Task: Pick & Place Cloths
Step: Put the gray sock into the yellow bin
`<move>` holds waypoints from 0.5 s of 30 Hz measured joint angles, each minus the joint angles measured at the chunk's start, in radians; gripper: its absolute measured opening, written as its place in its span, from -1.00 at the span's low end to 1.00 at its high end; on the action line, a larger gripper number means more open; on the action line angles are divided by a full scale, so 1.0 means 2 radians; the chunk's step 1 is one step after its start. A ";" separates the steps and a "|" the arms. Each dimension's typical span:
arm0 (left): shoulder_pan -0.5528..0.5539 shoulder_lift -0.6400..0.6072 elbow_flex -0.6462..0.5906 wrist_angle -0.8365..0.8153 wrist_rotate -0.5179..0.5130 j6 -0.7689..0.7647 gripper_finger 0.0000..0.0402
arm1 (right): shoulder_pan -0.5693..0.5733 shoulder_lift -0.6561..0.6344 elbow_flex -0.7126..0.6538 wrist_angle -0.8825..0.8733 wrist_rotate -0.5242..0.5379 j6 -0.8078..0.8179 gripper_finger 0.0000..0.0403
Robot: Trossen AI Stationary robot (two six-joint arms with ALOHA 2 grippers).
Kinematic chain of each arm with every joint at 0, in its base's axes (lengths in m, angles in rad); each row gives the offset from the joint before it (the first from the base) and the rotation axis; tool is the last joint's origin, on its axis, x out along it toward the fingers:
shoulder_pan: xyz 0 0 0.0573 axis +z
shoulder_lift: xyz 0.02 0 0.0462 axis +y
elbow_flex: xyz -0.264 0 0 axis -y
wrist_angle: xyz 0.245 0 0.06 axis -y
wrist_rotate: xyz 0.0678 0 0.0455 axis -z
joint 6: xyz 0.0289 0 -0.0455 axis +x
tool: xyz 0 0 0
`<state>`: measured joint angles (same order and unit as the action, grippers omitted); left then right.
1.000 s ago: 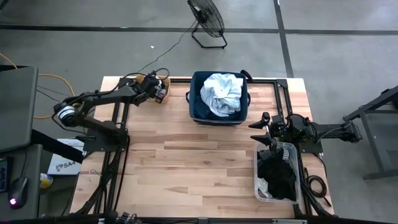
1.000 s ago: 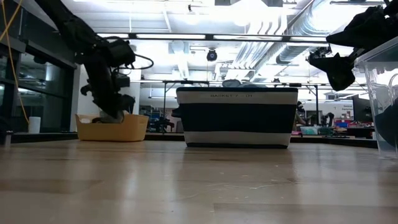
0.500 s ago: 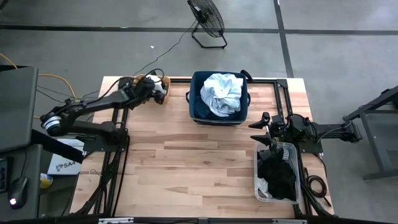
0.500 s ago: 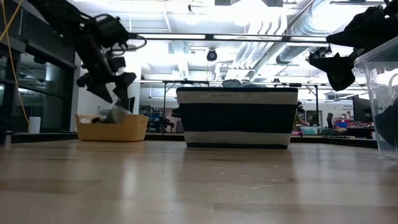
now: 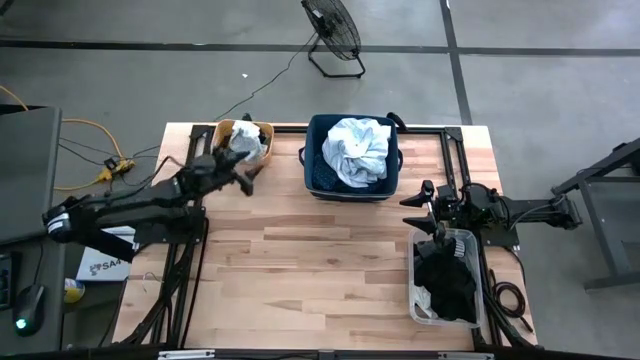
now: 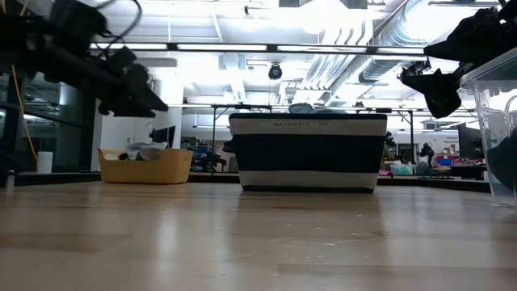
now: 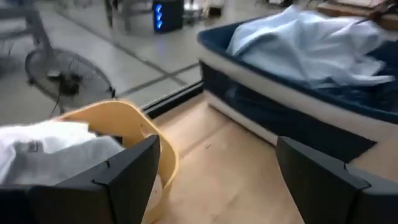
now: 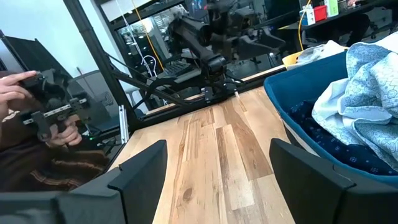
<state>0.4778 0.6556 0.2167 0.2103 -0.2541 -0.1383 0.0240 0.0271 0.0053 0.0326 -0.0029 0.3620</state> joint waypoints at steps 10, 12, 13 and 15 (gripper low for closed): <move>0.033 -0.038 -0.009 -0.097 -0.114 -0.073 0.47 | 0.000 0.000 0.000 0.000 0.000 0.000 0.37; 0.045 -0.030 -0.009 -0.099 -0.114 -0.080 0.40 | 0.000 0.000 0.000 0.000 0.000 0.000 0.37; 0.051 -0.025 -0.009 -0.099 -0.114 -0.083 0.35 | 0.000 0.000 0.000 0.000 0.000 0.000 0.37; 0.061 -0.011 -0.009 -0.098 -0.114 -0.090 0.25 | 0.000 0.000 0.000 0.000 0.000 0.000 0.37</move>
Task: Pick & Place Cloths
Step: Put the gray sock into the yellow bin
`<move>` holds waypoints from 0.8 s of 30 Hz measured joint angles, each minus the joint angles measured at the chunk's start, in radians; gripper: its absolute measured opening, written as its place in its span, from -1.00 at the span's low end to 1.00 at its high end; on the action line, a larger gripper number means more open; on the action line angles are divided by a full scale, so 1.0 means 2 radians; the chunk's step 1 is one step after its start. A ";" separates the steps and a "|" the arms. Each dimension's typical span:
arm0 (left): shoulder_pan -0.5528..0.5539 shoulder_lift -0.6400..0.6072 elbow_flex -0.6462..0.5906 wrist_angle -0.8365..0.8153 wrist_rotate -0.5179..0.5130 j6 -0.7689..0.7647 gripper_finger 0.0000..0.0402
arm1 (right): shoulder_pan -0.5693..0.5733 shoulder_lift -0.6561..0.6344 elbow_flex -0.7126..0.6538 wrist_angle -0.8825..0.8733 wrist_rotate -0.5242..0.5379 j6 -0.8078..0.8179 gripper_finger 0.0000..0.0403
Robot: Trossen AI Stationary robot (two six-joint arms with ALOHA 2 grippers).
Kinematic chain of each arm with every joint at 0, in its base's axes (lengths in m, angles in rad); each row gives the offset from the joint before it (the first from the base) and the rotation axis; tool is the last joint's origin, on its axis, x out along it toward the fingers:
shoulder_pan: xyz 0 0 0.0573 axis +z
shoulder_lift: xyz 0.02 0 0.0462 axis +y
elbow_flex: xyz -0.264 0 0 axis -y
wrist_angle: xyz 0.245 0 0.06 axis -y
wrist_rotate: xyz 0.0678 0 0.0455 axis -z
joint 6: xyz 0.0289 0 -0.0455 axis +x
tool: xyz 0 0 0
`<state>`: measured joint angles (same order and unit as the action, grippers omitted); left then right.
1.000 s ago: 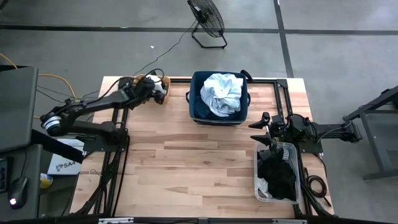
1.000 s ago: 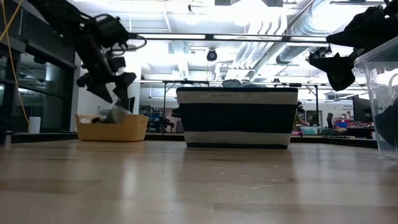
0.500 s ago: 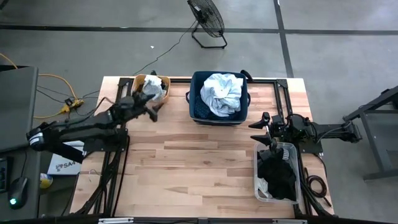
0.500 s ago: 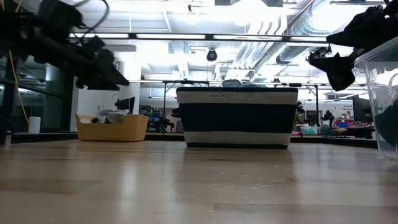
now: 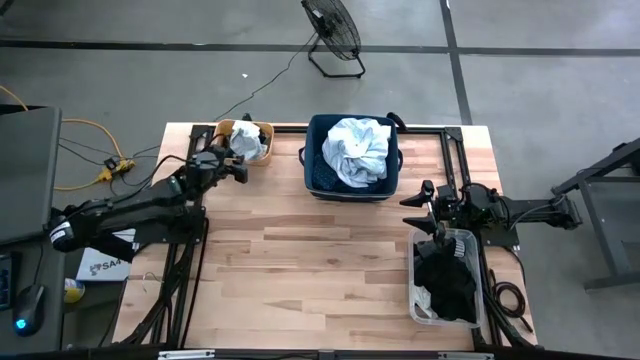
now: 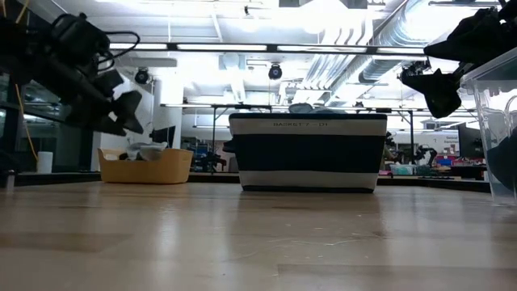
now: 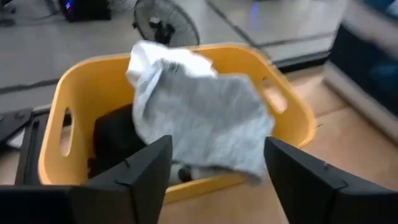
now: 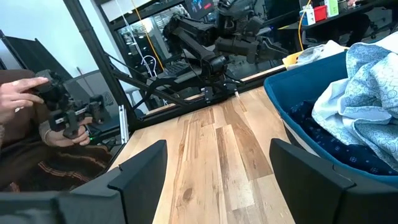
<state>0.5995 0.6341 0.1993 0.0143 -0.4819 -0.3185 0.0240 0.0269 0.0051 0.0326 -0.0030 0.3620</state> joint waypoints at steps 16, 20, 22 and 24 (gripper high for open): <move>0.008 0.141 0.000 0.072 0.053 -0.027 -0.66 | 0.000 0.000 0.000 0.000 0.000 0.000 0.37; 0.012 0.185 0.006 0.127 0.049 -0.016 -0.93 | 0.000 0.000 0.000 0.000 0.000 0.000 0.37; 0.019 0.210 0.019 0.145 0.045 -0.015 -0.97 | 0.000 0.000 0.000 0.000 0.000 0.000 0.37; 0.029 0.238 0.036 0.150 0.038 -0.015 -0.95 | 0.000 0.000 0.000 0.000 0.000 0.000 0.37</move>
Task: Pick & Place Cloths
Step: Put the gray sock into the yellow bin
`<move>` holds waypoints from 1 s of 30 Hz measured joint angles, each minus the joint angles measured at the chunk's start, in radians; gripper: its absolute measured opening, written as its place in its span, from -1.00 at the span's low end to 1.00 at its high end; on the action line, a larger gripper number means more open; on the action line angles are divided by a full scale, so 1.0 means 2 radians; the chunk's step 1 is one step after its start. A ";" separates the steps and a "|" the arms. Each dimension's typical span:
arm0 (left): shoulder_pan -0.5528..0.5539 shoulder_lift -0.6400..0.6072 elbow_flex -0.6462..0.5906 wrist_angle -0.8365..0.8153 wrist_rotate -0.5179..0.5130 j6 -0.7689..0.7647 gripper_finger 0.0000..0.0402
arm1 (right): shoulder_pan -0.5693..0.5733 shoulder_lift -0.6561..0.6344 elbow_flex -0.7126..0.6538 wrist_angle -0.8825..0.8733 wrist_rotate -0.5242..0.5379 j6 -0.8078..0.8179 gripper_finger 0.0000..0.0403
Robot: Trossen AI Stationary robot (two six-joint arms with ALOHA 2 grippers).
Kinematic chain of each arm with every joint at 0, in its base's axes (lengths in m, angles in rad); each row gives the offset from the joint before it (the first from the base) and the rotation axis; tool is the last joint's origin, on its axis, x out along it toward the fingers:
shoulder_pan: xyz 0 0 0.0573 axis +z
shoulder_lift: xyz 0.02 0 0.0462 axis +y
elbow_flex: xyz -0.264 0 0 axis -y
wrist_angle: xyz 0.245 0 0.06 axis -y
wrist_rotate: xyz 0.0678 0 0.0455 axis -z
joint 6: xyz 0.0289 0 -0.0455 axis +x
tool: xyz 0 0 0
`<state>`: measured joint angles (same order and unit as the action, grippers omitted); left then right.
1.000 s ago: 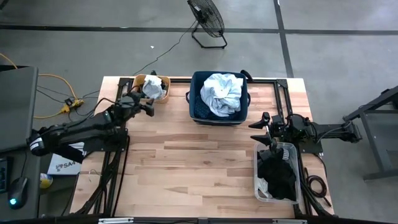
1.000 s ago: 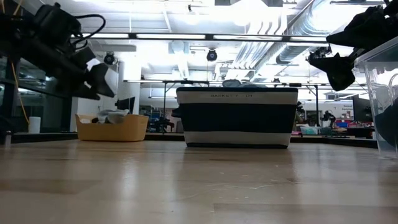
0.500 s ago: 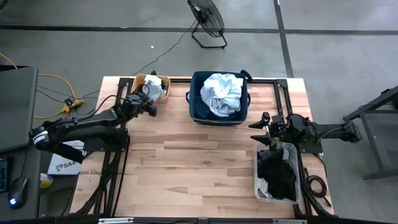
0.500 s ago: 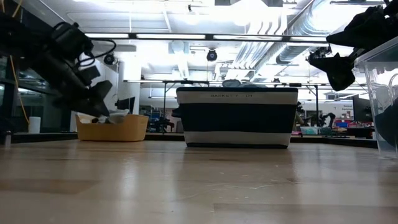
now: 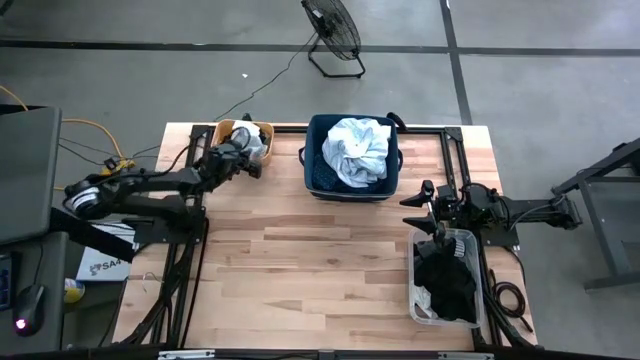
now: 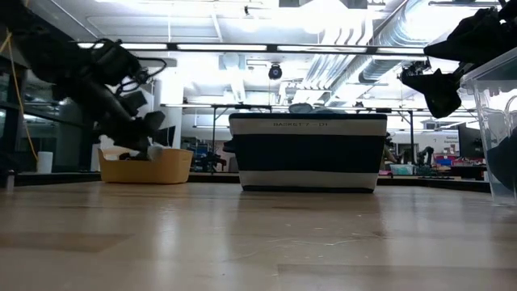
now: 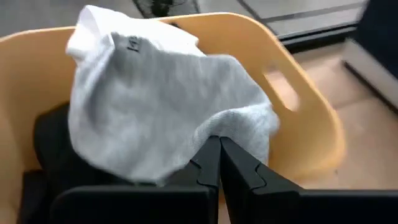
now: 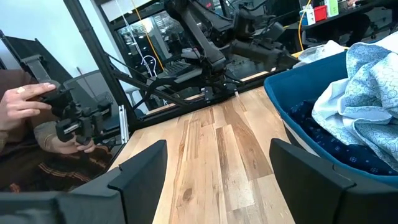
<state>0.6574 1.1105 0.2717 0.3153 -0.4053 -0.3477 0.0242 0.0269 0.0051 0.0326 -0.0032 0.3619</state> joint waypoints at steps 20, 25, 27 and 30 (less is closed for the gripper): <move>0.074 0.143 0.068 0.059 -0.007 0.008 -0.94 | 0.000 0.000 0.000 0.000 0.000 0.000 0.37; 0.074 0.123 0.068 0.070 -0.020 0.018 -0.94 | 0.000 0.000 0.000 0.000 0.000 0.000 0.37; 0.074 0.115 0.068 0.070 -0.030 0.018 -0.94 | 0.000 0.000 0.000 0.000 0.000 0.000 0.37; 0.074 0.107 0.064 0.070 -0.048 0.015 -0.94 | 0.000 0.000 0.000 0.000 0.000 0.000 0.37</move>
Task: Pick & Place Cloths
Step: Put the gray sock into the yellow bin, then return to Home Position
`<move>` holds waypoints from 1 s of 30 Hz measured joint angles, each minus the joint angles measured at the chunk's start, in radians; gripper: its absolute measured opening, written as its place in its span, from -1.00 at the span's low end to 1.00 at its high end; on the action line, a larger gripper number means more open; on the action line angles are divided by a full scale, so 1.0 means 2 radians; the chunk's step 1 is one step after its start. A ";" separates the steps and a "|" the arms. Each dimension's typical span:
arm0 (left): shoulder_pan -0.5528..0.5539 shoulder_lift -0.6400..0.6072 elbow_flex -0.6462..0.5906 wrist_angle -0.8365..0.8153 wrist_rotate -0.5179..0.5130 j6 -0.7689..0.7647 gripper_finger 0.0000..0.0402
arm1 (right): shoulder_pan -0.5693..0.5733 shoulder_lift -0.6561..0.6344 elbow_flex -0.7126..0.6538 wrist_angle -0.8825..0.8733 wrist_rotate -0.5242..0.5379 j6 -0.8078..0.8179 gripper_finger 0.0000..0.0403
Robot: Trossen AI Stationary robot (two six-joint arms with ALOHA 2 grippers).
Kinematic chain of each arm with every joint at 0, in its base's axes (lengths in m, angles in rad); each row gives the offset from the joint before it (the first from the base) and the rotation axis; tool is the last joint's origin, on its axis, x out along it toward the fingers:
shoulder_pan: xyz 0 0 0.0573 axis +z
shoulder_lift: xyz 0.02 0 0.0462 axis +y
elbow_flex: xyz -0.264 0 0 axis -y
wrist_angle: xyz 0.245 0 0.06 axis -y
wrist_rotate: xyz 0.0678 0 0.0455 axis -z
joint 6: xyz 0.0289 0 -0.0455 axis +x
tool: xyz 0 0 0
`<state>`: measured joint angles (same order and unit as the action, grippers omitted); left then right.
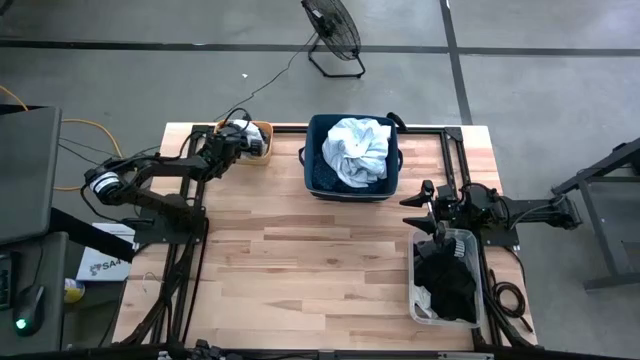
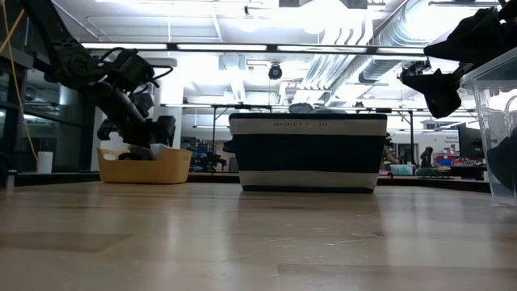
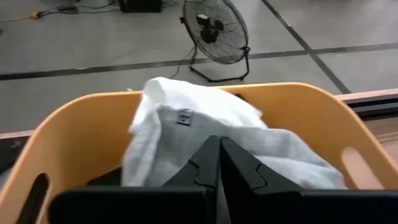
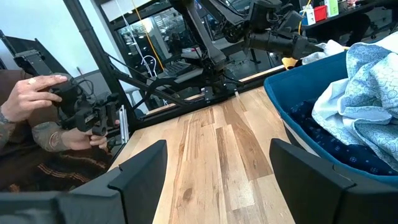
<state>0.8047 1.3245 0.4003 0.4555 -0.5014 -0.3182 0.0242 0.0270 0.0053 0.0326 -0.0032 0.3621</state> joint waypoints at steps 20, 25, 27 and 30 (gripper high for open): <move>-0.047 -0.066 -0.002 0.016 -0.028 0.057 -0.94 | 0.000 0.000 0.000 0.000 0.000 0.000 0.37; -0.111 -0.137 -0.002 -0.056 0.051 0.072 -0.94 | 0.000 0.000 0.000 0.000 0.000 0.000 0.37; -0.142 -0.168 -0.008 -0.065 0.120 0.078 -0.94 | 0.000 0.000 0.000 0.000 0.000 0.000 0.37; -0.189 -0.217 -0.037 -0.036 0.225 0.095 -0.94 | 0.000 0.000 0.000 0.000 0.000 0.000 0.37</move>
<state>0.4261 0.8908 0.3267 0.3838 -0.0506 -0.1278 0.0242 0.0269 0.0053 0.0327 -0.0029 0.3620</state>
